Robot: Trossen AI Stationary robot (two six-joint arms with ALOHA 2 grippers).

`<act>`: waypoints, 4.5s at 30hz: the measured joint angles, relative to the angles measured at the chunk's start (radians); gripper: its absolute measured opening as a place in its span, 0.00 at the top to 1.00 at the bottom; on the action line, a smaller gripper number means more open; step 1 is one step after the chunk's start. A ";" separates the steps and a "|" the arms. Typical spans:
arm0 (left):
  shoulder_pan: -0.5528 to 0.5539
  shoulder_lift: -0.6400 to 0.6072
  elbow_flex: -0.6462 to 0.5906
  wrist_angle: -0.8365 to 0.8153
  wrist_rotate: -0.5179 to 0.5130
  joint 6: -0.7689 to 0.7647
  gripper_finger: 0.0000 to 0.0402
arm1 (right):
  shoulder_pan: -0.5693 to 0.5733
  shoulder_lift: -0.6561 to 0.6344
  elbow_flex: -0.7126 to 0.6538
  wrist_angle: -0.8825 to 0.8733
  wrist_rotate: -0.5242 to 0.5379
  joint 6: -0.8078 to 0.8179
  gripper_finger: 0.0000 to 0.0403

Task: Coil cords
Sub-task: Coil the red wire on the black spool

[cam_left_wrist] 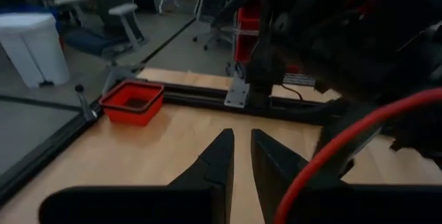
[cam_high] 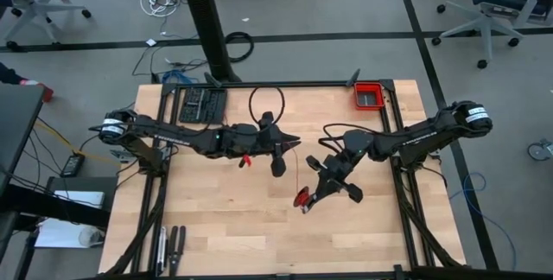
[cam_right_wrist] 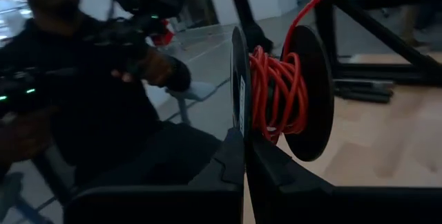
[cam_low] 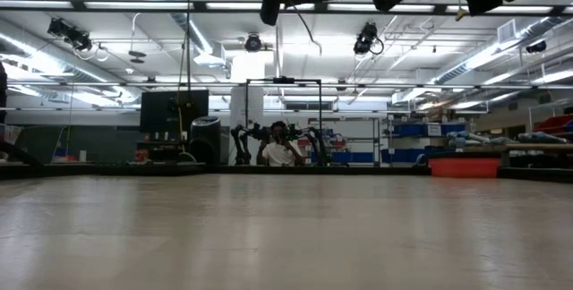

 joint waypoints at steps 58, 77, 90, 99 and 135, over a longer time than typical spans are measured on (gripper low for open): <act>0.020 0.012 0.069 -0.332 0.196 0.089 0.81 | -0.069 -0.051 0.000 0.136 -0.042 -0.019 1.00; -0.005 -0.103 0.165 -0.597 0.197 0.086 0.81 | -0.076 -0.051 0.000 0.086 -0.039 -0.018 0.99; -0.011 -0.100 0.180 -0.602 0.109 0.109 0.88 | -0.078 -0.051 0.000 0.078 -0.028 -0.025 0.99; -0.065 -0.051 0.159 -0.418 0.193 0.143 0.89 | -0.077 -0.051 0.000 0.099 -0.036 -0.036 0.99; -0.087 0.165 -0.038 0.300 0.101 0.076 0.79 | -0.159 -0.048 0.002 0.203 0.065 -0.106 0.99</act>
